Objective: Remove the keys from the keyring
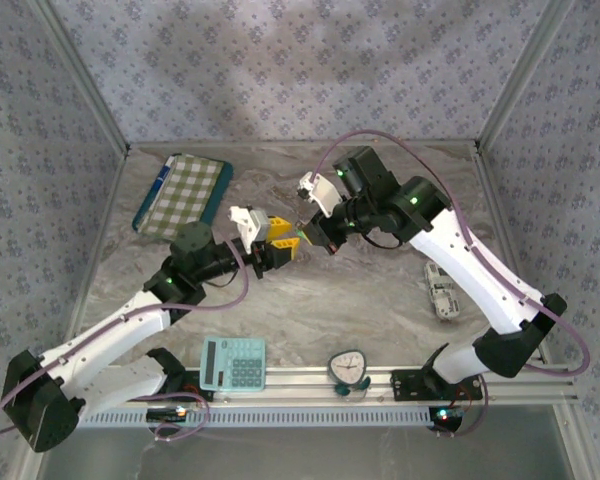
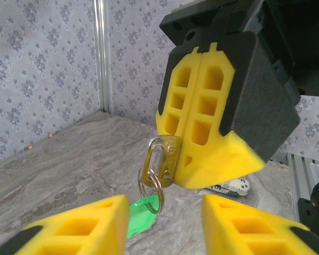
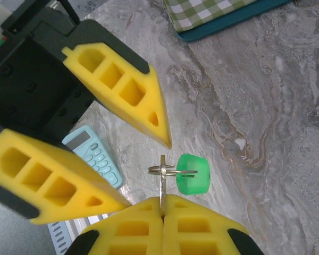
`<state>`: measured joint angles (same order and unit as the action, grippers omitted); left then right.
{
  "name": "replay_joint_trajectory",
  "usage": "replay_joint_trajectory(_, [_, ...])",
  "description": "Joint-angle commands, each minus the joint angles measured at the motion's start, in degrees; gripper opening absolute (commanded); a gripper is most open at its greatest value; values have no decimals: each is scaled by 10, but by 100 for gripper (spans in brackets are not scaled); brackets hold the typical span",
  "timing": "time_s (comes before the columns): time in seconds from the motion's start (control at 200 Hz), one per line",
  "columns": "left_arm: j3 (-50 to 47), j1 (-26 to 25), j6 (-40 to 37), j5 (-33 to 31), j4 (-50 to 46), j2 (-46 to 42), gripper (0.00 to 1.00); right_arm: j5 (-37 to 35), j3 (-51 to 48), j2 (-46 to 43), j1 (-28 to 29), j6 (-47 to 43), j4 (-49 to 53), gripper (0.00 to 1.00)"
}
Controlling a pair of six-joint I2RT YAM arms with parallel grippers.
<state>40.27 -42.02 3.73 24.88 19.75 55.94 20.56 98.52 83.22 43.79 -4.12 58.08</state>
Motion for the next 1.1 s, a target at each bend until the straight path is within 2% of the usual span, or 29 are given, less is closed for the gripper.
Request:
replay_joint_trajectory(0.0, [27, -3, -6, 14, 20, 4, 36, 0, 13, -15, 8, -11, 9, 0])
replay_joint_trajectory(0.13, [32, -3, -7, 16, 17, 8, 28, -2, 12, -16, 12, -13, 11, 0])
replay_joint_trajectory(0.235, [35, -3, -9, 21, 12, 11, 8, -2, 10, -17, 12, -11, 11, 0])
replay_joint_trajectory(0.31, [36, -3, -8, 25, 8, 11, 0, -3, 10, -18, 10, -7, 9, 0])
replay_joint_trajectory(0.55, [28, -3, -12, 31, 14, 0, 0, 10, -8, -26, -8, 19, -10, 0])
replay_joint_trajectory(0.815, [21, -9, -16, 32, 37, -17, 0, 80, -50, -19, -55, 92, -56, 0])
replay_joint_trajectory(1.094, [-17, -20, -19, 19, 46, -28, 0, 59, -21, -31, -61, 88, -74, 0])
